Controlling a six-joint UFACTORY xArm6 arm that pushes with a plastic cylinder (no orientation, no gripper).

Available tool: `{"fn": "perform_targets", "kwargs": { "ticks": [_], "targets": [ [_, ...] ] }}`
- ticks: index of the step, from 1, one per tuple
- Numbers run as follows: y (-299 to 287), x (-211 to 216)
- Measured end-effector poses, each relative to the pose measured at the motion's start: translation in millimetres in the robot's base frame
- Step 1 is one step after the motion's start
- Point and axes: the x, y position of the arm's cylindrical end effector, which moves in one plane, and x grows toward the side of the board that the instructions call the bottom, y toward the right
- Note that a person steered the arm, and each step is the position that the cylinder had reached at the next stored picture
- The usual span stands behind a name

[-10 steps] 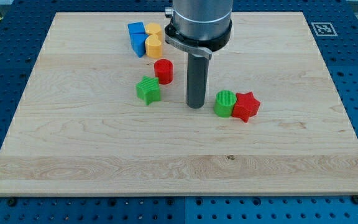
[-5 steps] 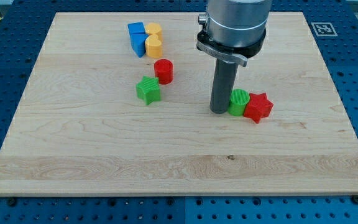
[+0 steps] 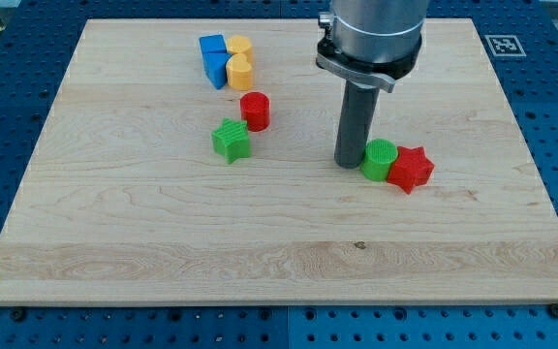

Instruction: Slide the green circle along with the red star towards the bottom right

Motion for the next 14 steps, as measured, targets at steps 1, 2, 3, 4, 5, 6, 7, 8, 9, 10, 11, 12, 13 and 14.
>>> {"fn": "perform_targets", "kwargs": {
  "ticks": [1, 2, 3, 4, 5, 6, 7, 8, 9, 10, 11, 12, 13, 14],
  "targets": [
    [12, 0],
    [26, 0],
    [35, 0],
    [50, 0],
    [61, 0],
    [61, -6],
    [59, -33],
    [64, -40],
    [68, -26],
    [87, -19],
    [107, -19],
    [107, -18],
    [107, -26],
    [91, -27]
  ]
}}
